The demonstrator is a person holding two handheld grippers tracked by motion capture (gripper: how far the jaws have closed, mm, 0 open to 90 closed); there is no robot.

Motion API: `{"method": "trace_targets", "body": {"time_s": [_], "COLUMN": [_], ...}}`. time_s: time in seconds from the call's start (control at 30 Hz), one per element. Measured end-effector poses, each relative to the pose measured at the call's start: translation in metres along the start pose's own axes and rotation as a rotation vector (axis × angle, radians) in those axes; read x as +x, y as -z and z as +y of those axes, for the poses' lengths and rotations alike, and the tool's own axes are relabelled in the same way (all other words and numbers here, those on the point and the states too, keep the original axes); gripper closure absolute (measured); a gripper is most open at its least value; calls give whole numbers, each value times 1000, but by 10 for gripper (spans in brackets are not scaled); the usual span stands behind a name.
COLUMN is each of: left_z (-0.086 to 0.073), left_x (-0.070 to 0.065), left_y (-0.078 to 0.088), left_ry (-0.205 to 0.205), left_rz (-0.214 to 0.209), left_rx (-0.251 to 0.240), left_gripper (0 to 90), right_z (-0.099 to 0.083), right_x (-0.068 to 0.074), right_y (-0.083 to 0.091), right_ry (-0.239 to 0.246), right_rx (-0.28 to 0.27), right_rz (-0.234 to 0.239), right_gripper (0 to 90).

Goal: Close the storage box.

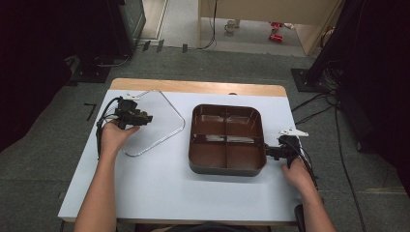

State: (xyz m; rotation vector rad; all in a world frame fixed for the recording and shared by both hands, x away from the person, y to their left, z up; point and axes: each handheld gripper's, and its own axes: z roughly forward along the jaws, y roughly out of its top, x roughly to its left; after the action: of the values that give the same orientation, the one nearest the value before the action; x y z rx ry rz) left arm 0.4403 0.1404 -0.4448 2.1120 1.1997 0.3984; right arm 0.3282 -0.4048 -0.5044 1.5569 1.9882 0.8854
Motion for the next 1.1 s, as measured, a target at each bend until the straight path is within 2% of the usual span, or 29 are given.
{"method": "trace_targets", "body": {"time_s": [0.17, 0.27, 0.4, 0.53, 0.73, 0.8, 0.87, 1.0, 1.1], "left_z": [-6, -9, -13, -14, -16, -18, -19, -17, -17], "left_x": [4, 6, 11, 12, 13, 13, 14, 13, 14], "left_y": [-6, -8, -13, -17, -23, -24, -23, -21, -20], "left_ry": [22, 28, 56, 61, 78, 75, 87, 68, 69], "left_rz": [3, 18, 24, 33, 39, 56, 46, 57, 49], "left_rx": [3, 1, -4, -1, -4, -9, -17, 0, 3], "left_gripper": [388, 405, 453, 458, 525, 566, 584, 594, 596], "right_z": [0, 0, 0, 0, 0, 0, 0, 0, 0], "right_x": [0, 0, 0, 0, 0, 0, 0, 0, 0], "right_y": [0, 0, 0, 0, 0, 0, 0, 0, 0], "right_ry": [0, 0, 0, 0, 0, 1, 1, 0, 0], "right_rx": [0, 0, 0, 0, 0, 0, 0, 0, 1], "right_rz": [0, 0, 0, 0, 0, -1, -1, 0, 0], "right_gripper": [117, 117, 118, 118, 117, 117, 117, 117, 117]}}
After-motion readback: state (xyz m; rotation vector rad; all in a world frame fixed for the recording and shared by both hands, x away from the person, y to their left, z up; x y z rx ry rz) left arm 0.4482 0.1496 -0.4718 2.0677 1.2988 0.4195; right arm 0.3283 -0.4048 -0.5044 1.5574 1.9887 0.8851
